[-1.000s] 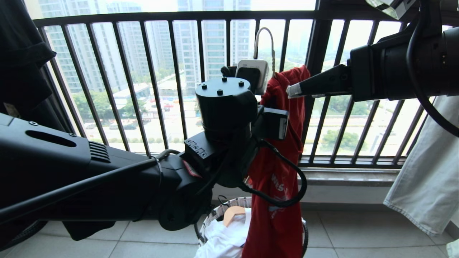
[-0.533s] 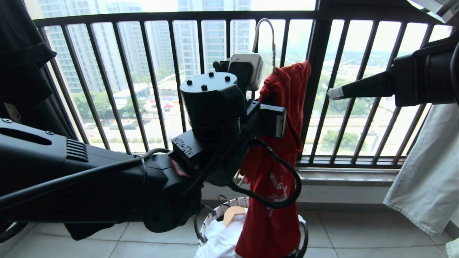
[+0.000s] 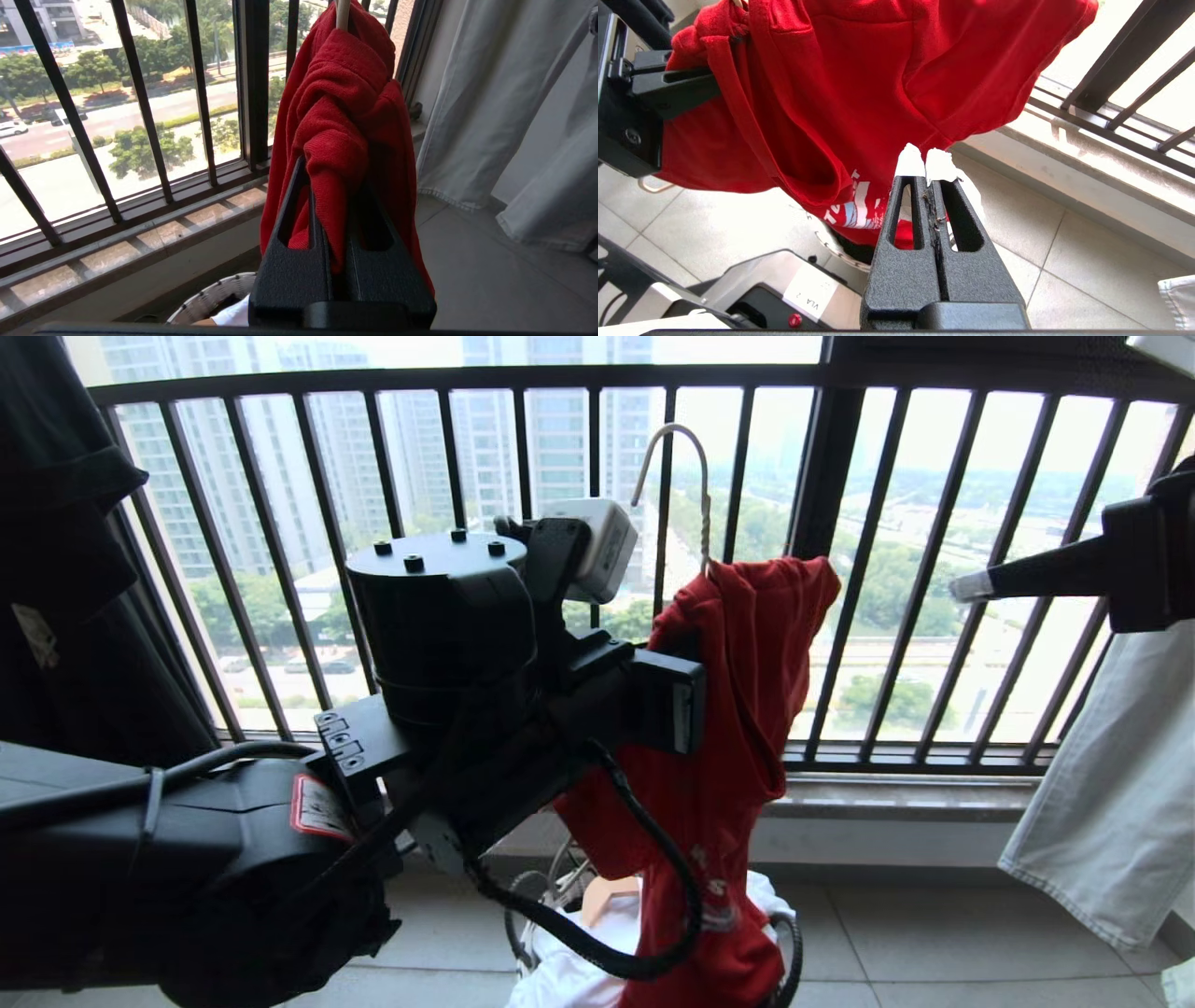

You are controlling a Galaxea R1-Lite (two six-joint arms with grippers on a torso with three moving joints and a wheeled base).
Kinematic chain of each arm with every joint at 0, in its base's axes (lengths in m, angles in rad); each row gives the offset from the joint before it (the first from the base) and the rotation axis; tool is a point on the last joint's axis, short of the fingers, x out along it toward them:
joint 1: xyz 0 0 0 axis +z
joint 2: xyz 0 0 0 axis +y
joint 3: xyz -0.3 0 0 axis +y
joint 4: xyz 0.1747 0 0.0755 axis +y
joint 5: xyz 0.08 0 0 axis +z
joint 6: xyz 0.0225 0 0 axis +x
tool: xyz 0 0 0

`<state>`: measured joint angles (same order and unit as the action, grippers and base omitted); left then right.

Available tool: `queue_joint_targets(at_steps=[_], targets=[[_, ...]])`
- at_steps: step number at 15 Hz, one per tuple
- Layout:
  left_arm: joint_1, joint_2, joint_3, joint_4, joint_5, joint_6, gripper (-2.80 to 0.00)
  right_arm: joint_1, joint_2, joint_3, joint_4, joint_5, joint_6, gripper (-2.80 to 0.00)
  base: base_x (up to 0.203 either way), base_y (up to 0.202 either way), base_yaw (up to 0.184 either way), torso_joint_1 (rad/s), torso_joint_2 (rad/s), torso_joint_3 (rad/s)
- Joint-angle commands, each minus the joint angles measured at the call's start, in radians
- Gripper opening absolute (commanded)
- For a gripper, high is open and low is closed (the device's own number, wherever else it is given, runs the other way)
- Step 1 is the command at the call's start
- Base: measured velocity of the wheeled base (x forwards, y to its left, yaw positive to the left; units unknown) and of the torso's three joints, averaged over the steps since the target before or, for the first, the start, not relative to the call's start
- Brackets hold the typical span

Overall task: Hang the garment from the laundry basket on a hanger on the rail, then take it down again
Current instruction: Hang the clothes on the clothes rack

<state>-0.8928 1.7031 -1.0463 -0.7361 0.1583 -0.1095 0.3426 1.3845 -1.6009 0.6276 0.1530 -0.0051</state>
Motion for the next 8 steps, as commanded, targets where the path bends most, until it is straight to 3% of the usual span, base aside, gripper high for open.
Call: queue_joint_targets(at_steps=[1,6,8], targets=[[0.009,-0.092,0.080,0.014,-0.058,-0.028,-2.80,0.002,-0.025,0.002,0.068,0.007,-0.036,-2.80,0.000,0.000,0.000,0.000,0.00,0.000],[0.016,-0.170,0.217,0.017,-0.177,-0.062,-2.80,0.006,-0.040,0.005,0.208,0.016,-0.215,-2.80,0.000,0.000,0.000,0.000,0.00,0.000],[0.023,-0.202,0.270,0.017,-0.284,-0.065,-2.80,0.030,-0.049,0.009,0.264,0.056,-0.286,-2.80,0.000,0.000,0.000,0.000,0.00,0.000]])
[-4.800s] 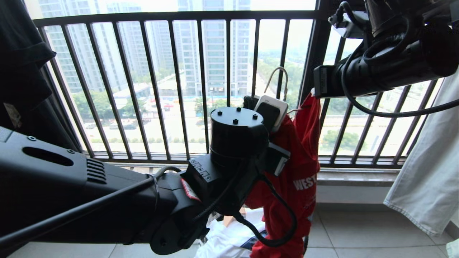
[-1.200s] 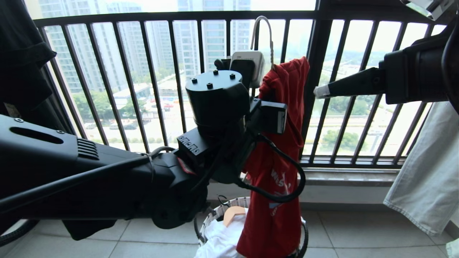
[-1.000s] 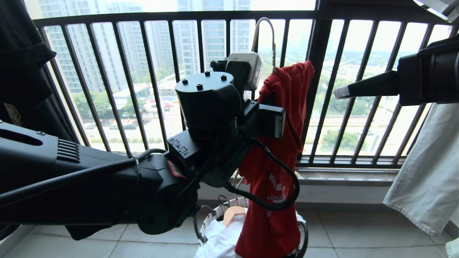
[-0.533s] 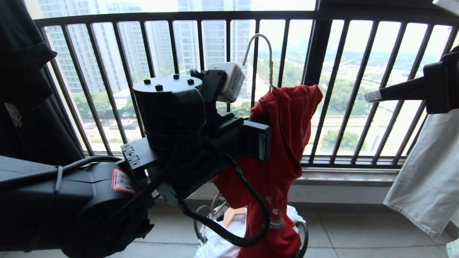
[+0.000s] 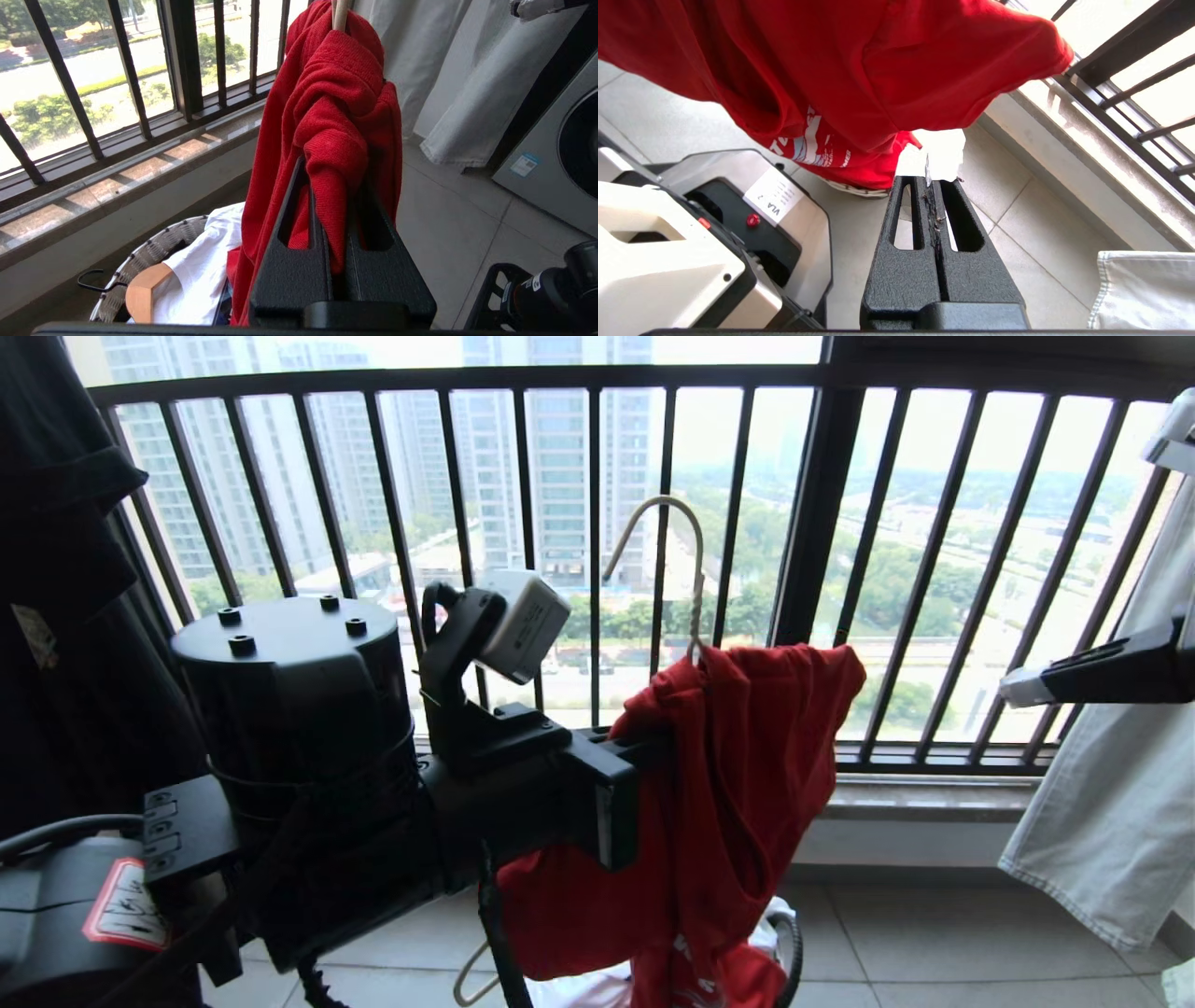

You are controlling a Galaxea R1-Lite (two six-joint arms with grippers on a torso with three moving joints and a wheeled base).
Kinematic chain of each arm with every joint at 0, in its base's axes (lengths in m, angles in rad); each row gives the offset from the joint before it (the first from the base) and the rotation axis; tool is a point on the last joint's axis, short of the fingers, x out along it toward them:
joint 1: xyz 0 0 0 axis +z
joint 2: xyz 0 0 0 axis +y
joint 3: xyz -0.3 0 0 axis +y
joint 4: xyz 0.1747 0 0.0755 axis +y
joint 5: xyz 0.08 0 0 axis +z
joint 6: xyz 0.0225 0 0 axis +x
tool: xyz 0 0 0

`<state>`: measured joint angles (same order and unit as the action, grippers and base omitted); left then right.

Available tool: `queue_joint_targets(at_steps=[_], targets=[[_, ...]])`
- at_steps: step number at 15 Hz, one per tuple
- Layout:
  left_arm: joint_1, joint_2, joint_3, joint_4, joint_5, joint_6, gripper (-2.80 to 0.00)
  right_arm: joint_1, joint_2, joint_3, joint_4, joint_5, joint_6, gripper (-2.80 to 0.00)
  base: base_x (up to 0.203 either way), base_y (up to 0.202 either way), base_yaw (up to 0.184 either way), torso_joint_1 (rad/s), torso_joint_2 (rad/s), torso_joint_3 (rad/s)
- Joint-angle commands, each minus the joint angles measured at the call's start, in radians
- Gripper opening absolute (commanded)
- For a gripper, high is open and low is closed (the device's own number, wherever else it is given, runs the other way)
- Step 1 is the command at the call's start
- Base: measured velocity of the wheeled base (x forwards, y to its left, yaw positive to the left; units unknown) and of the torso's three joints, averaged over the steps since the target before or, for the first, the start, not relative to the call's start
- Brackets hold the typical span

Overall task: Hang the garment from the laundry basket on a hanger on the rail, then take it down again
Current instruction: Hang the clothes on the clothes rack

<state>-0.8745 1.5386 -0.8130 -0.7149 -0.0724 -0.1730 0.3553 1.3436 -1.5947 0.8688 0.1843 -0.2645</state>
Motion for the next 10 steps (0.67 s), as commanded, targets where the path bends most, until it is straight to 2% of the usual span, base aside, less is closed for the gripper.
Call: queue_joint_targets(at_steps=[1,2,3,6,7,10], targets=[[0.005,-0.046,0.052,-0.005,-0.086,-0.001,-2.80,0.025,-0.004,0.006,0.029,0.048,-0.043,-2.80,0.000,0.000,0.000,0.000,0.00,0.000],[0.005,-0.053,0.068,-0.006,-0.114,0.000,-2.80,0.030,-0.002,0.012,0.028,0.062,-0.077,-2.80,0.000,0.000,0.000,0.000,0.00,0.000],[0.005,-0.057,0.077,-0.007,-0.141,0.000,-2.80,0.032,0.006,0.019,0.023,0.078,-0.117,0.00,0.000,0.000,0.000,0.000,0.00,0.000],[0.005,-0.064,0.080,-0.008,-0.165,0.000,-2.80,0.036,0.045,0.037,-0.015,0.090,-0.144,0.00,0.000,0.000,0.000,0.000,0.00,0.000],[0.003,-0.070,0.081,-0.008,-0.169,0.000,-2.80,0.036,0.048,0.042,-0.021,0.104,-0.181,0.00,0.000,0.000,0.000,0.000,0.00,0.000],[0.003,-0.104,0.097,-0.006,-0.222,-0.001,-2.80,0.070,0.069,0.059,-0.119,0.124,-0.221,0.00,0.000,0.000,0.000,0.000,0.00,0.000]])
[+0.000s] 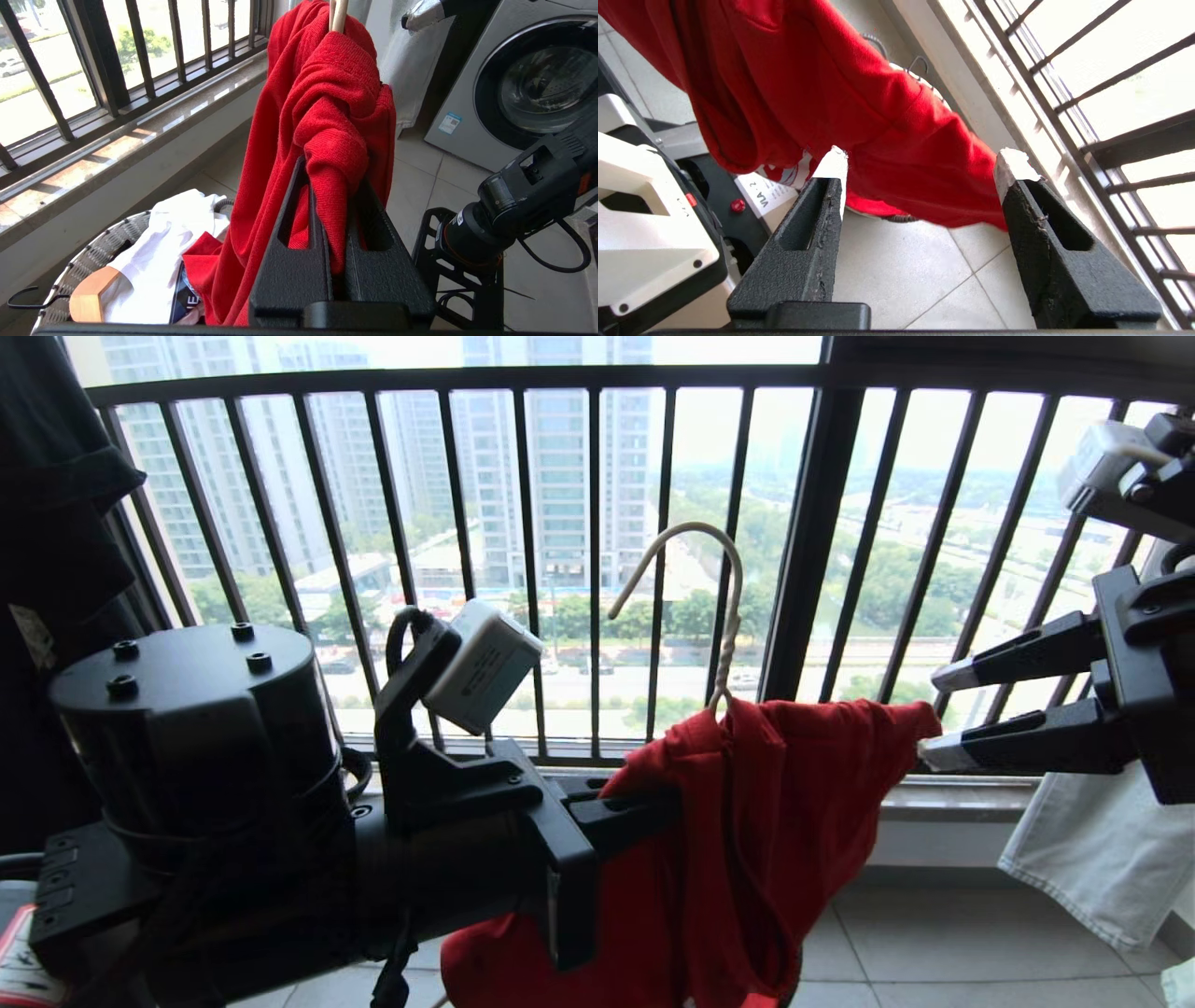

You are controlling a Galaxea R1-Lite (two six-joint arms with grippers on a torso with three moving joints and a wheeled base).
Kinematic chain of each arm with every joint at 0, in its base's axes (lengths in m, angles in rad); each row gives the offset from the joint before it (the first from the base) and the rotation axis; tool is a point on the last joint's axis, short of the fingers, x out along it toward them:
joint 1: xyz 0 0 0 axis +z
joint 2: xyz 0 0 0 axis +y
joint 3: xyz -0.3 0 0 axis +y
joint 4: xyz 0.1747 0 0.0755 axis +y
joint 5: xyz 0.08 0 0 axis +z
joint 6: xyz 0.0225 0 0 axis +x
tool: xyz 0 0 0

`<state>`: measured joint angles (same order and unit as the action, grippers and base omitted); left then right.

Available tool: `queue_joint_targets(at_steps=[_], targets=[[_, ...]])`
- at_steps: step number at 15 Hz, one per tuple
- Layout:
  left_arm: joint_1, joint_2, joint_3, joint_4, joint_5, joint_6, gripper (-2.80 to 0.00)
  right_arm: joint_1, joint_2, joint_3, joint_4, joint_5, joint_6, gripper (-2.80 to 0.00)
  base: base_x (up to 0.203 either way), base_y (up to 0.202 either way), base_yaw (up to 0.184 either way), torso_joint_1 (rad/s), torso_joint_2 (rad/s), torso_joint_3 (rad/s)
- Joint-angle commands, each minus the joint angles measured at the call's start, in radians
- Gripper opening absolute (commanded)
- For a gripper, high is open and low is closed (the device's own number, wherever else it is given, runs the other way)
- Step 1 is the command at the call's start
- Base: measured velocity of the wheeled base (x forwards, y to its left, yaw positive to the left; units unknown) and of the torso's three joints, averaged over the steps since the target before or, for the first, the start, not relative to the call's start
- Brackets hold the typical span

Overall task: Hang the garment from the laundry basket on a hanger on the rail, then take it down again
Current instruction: Hang the clothes on the clothes rack

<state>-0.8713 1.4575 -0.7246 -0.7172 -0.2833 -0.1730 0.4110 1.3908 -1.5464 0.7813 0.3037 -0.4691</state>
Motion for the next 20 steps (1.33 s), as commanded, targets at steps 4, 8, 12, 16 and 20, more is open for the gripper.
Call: queue_joint_targets(at_steps=[4,8,12,16,20], targets=[[-0.002,-0.048,0.024,0.001,-0.034,0.000,-2.80,0.093,0.028,0.047,-0.124,0.018,-0.047,0.00,0.000,0.000,0.000,0.000,0.00,0.000],[-0.002,-0.082,0.044,0.001,-0.079,-0.001,-2.80,0.169,0.007,0.084,-0.128,0.031,-0.071,0.00,0.000,0.000,0.000,0.000,0.00,0.000],[-0.002,-0.109,0.058,-0.001,-0.100,0.000,-2.80,0.223,0.017,0.094,-0.129,0.032,-0.071,0.00,0.000,0.000,0.000,0.000,0.00,0.000],[0.000,-0.143,0.063,-0.002,-0.126,-0.009,-2.80,0.246,0.041,0.095,-0.131,0.032,-0.069,0.00,0.000,0.000,0.000,0.000,0.00,0.000],[-0.002,-0.160,0.060,-0.001,-0.128,-0.010,-2.80,0.247,0.073,0.092,-0.172,0.057,-0.069,0.00,0.000,0.000,0.000,0.000,0.00,0.000]])
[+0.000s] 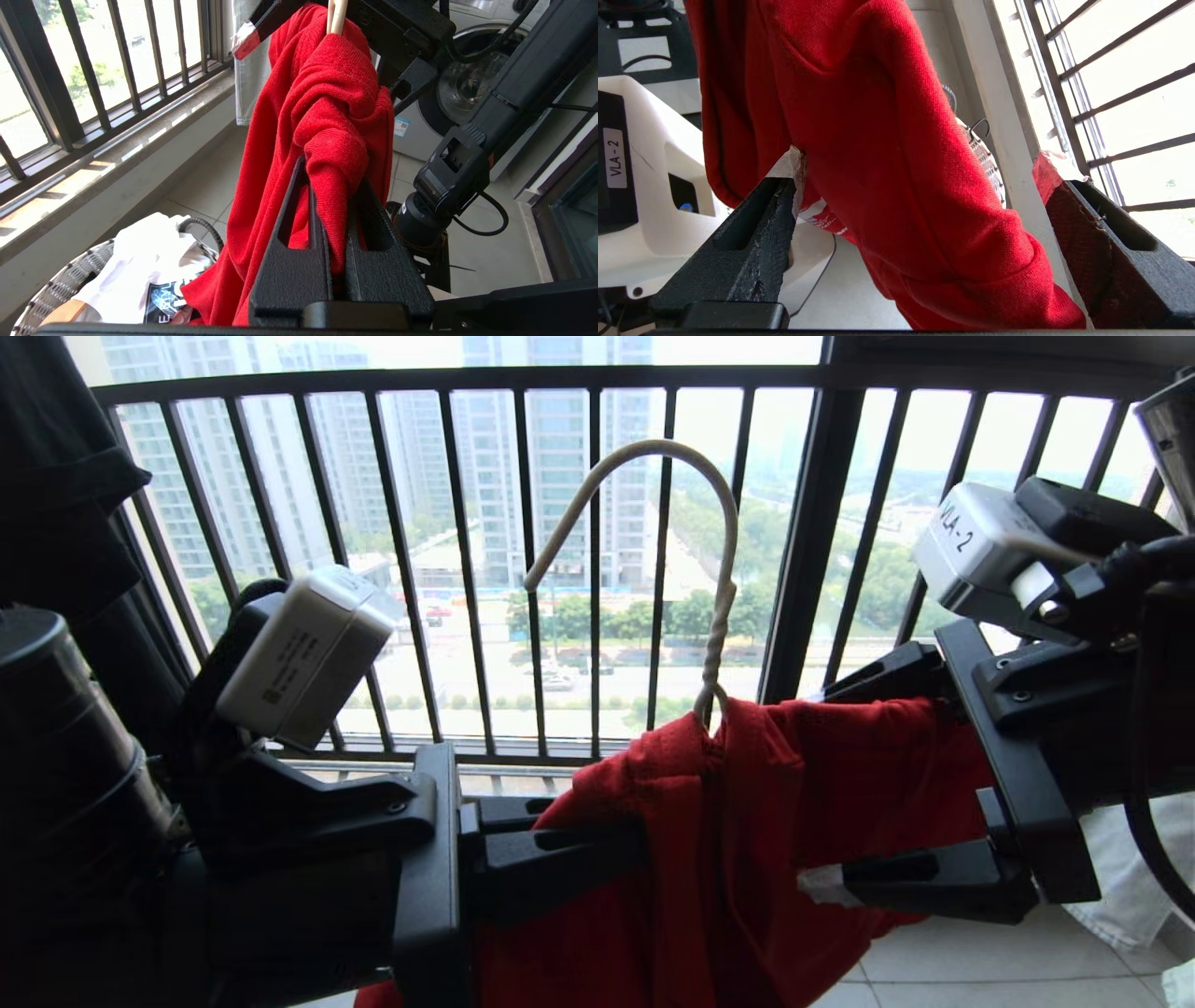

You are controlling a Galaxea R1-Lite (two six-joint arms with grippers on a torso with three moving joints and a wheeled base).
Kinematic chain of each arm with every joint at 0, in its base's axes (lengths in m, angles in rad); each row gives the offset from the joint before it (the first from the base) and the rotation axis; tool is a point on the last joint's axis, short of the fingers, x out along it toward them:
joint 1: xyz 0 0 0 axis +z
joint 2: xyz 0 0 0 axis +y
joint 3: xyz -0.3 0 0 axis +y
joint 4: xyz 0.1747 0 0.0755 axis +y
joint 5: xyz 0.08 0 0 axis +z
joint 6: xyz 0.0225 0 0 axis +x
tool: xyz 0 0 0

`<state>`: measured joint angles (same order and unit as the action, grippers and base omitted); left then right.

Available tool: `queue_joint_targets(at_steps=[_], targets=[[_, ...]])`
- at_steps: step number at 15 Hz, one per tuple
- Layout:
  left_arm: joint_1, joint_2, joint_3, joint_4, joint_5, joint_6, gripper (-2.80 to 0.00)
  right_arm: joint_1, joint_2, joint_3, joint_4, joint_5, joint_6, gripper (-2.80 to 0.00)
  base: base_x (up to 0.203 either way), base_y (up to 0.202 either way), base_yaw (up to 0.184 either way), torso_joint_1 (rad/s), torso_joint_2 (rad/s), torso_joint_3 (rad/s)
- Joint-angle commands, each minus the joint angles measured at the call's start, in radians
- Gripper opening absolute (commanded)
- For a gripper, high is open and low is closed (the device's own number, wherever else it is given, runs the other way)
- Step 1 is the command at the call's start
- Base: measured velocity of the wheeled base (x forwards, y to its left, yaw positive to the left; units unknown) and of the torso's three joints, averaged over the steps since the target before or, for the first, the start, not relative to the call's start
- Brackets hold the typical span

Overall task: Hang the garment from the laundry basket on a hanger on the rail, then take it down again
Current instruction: Hang the clothes on the clothes rack

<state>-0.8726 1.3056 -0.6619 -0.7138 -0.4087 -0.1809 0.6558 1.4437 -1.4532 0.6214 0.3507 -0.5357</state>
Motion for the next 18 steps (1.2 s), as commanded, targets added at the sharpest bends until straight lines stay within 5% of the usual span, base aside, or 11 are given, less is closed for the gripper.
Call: queue_joint_targets(at_steps=[1,2,18], targets=[[0.001,-0.009,-0.004,-0.006,-0.001,-0.003,-2.80,0.011,0.026,-0.001,-0.015,0.011,-0.003,0.00,0.000,0.000,0.000,0.000,0.00,0.000],[0.001,-0.013,-0.005,-0.009,-0.001,-0.002,-2.80,0.016,0.029,-0.001,-0.017,0.013,-0.003,-2.80,0.000,0.000,0.000,0.000,0.00,0.000],[0.006,0.007,-0.013,-0.002,0.011,0.012,-2.80,0.081,-0.016,0.002,-0.010,0.007,0.011,-2.80,0.000,0.000,0.000,0.000,0.00,0.000]])
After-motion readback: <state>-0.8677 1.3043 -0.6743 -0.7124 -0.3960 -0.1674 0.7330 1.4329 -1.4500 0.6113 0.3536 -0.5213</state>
